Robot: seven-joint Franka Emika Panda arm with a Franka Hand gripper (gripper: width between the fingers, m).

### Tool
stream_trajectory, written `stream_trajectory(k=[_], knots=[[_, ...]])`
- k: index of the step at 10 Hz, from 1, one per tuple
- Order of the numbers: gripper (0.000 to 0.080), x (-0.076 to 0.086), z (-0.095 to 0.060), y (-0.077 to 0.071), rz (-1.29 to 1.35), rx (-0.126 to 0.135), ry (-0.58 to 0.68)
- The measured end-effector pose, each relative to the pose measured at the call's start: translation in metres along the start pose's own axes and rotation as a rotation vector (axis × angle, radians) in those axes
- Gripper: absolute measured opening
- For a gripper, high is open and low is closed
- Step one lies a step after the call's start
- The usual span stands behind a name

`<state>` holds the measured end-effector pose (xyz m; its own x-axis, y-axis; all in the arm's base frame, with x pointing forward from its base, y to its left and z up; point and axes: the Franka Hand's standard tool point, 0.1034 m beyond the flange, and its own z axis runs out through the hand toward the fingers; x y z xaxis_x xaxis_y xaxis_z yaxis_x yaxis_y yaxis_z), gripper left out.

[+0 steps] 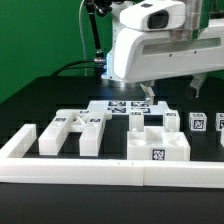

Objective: Assemble chair

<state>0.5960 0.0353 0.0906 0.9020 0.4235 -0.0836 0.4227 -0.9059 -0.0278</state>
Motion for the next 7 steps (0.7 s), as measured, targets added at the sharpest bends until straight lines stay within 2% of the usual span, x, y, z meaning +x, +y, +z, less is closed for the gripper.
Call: stream_trajectory(k=[2,3,4,5,7], knots=[[0.0651,0.0,0.0,0.0,-0.001,0.0,0.0],[0.0651,-0.001,0.002,0.0,0.037,0.008,-0.001],[0.0651,-0.004,0.01,0.002,0.12,0.031,-0.009],[0.0651,0.001,0.017,0.004,0.152,0.05,-0.02],[0.0651,0.013,0.029,0.006,0.187,0.062,-0.016]])
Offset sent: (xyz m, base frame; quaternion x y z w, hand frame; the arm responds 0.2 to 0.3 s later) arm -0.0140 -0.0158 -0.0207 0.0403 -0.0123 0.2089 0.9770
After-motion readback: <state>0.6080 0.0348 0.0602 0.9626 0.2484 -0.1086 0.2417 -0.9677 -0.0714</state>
